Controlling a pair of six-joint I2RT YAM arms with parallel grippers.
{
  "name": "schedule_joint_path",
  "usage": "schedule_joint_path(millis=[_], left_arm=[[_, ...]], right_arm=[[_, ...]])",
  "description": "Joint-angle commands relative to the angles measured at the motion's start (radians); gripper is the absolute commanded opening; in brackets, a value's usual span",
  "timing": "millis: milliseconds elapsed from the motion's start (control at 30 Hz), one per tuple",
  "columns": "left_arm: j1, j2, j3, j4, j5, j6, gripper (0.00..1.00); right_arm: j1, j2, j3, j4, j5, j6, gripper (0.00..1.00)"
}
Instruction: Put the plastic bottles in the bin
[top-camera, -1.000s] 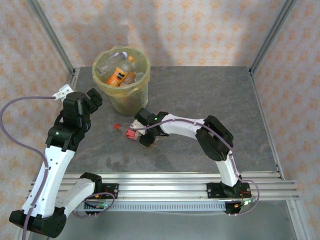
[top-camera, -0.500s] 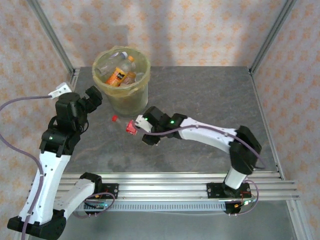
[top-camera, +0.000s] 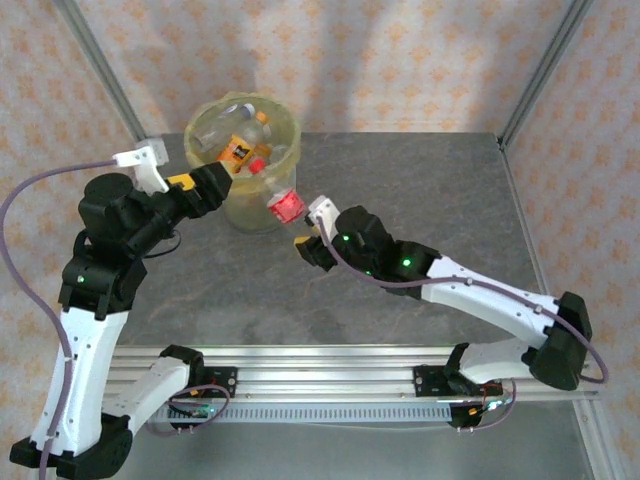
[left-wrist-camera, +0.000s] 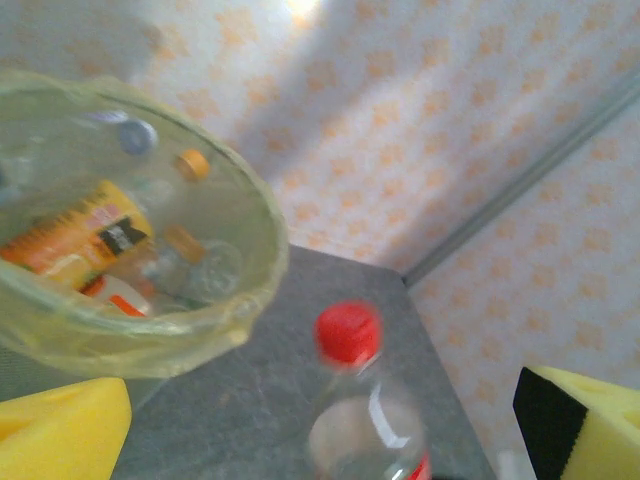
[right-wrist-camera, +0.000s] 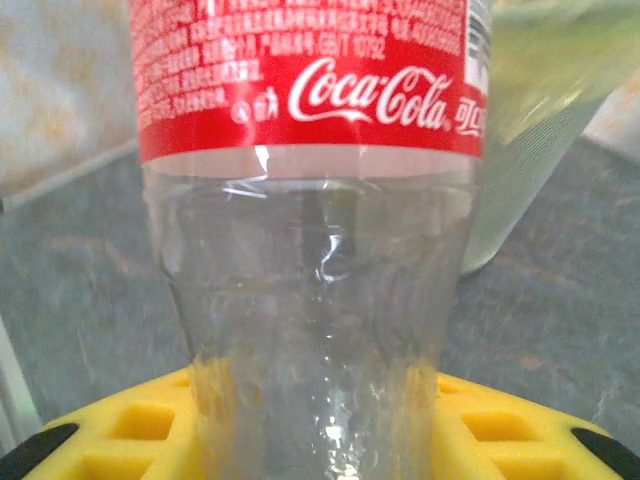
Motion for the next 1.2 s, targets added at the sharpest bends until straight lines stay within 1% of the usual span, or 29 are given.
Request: schedule_joint_path(millis=[0,167,267,333,467,667,767,833,867,967,1033,1100,1167], left_arm=[[-0.044,0.043,0.020,0.060,0.127,0.020,1.00],[-0.207,0.126,0.053,0.099,0.118,0.069,1.00],[-0.271,0.175,0.071,0.143,0.150,0.086,1.00],[-0.297,0.204,0.085,0.156,0.155,0.091,1.00],[-0.323,0.260,0.110,0.173,0.151,0.094,1.00],[-0.329,0.321,0.153,0.178,0.119,0.097,1.00],[-0.331,0.341,0.172,0.172,0.114,0.101,0.98],[-0.331,0.353,0.184,0.157,0.099,0.112,0.94],[-0.331,0.356,0.191,0.147,0.088,0.119,0.89],[-0.331,0.358,0.201,0.137,0.067,0.129,0.70],[-0.331,0.357,0.210,0.131,0.055,0.138,0.62],[-0.331,0.359,0.224,0.117,0.034,0.151,0.54],[-0.331,0.361,0.242,0.097,0.012,0.174,0.51]], right_arm=[[-0.014,-0.057,-0.020,0.164,0.082,0.097,0.06],[-0.021,-0.047,-0.007,0.225,0.072,0.147,0.06],[-0.024,-0.033,0.000,0.256,0.053,0.171,0.06],[-0.025,-0.028,0.000,0.279,0.035,0.186,0.06],[-0.026,-0.020,0.001,0.312,0.000,0.203,0.06],[-0.025,-0.007,0.004,0.337,-0.037,0.223,0.06],[-0.025,0.000,0.010,0.347,-0.054,0.230,0.06],[-0.025,0.002,0.014,0.354,-0.064,0.231,0.06],[-0.027,0.003,0.015,0.356,-0.068,0.231,0.06],[-0.026,0.006,0.018,0.357,-0.057,0.229,0.07],[-0.026,0.009,0.020,0.350,-0.048,0.228,0.09],[-0.026,0.012,0.027,0.340,-0.044,0.224,0.12],[-0.025,0.011,0.033,0.327,-0.041,0.220,0.19]])
